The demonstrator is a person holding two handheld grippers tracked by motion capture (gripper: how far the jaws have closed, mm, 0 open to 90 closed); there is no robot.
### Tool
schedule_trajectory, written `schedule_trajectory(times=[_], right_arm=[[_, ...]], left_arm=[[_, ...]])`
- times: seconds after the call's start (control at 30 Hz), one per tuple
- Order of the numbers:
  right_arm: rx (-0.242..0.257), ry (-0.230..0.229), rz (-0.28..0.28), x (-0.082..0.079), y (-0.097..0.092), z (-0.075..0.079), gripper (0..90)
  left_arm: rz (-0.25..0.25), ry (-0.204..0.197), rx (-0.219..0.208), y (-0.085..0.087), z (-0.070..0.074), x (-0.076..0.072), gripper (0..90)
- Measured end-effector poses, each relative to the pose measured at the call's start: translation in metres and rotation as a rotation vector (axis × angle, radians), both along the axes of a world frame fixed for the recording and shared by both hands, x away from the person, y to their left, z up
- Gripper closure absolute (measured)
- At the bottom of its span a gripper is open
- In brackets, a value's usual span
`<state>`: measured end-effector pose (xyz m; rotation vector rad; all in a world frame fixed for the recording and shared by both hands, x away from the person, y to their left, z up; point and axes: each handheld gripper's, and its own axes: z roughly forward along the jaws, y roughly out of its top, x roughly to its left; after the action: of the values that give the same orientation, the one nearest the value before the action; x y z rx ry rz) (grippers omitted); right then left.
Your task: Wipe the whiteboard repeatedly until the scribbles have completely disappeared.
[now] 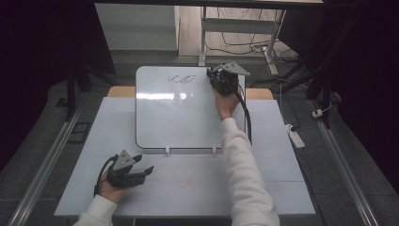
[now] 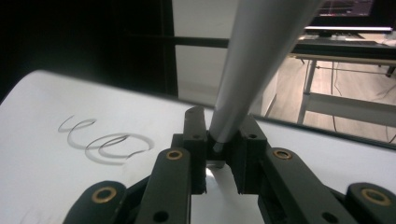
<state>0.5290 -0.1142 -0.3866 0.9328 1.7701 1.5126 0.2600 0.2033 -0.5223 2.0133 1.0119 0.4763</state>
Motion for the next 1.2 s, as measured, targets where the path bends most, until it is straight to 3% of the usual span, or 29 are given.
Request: schedule_trajectory(times=[0.2,0.27,0.4,0.43,0.47,0.57,0.67,0.73,0.8,0.9,0.97,1.1,1.2], right_arm=[[-0.058,0.010,0.125,-0.009,0.031,-0.011,77.6],[-0.085,-0.009,0.123,-0.011,0.038,-0.010,77.6],[-0.008,0.006,0.091,-0.007,0.039,-0.010,77.6],[-0.020,0.004,0.116,-0.009,0.044,-0.012,77.6],[-0.078,0.001,0.183,-0.015,0.059,-0.017,77.6],[-0.092,-0.004,0.186,-0.014,0.059,-0.017,77.6],[-0.006,-0.004,0.088,-0.005,0.038,-0.009,77.7],[0.027,0.008,0.064,0.000,0.028,-0.006,77.7],[0.003,0.000,0.071,-0.004,0.032,-0.007,77.6],[-0.070,0.006,0.170,-0.011,0.049,-0.014,77.6],[-0.088,-0.001,0.172,-0.010,0.051,-0.013,77.7],[0.008,-0.002,0.086,0.001,0.035,-0.003,77.6],[-0.011,0.000,0.102,-0.001,0.040,-0.005,77.6]], left_arm=[[-0.004,-0.001,0.005,-0.002,0.000,0.000,35.5],[-0.002,-0.002,0.005,-0.001,0.000,0.000,35.5],[-0.002,-0.002,0.002,-0.001,0.000,0.000,35.5],[-0.003,-0.001,0.001,0.000,0.000,0.000,35.5],[-0.003,-0.001,0.000,0.000,0.000,0.000,35.5],[-0.001,-0.003,0.002,0.000,0.001,-0.001,35.5],[0.000,-0.006,0.000,0.000,0.001,-0.002,35.5],[-0.002,-0.004,-0.001,0.000,0.001,-0.001,35.5],[-0.002,0.000,-0.002,0.000,0.000,0.000,35.5],[-0.003,-0.001,0.003,-0.001,0.000,0.000,35.5],[-0.002,-0.005,0.004,-0.002,0.001,-0.001,35.5],[0.000,-0.005,0.002,-0.001,0.001,-0.001,35.5],[-0.001,-0.001,0.001,-0.001,0.000,0.000,35.5]])
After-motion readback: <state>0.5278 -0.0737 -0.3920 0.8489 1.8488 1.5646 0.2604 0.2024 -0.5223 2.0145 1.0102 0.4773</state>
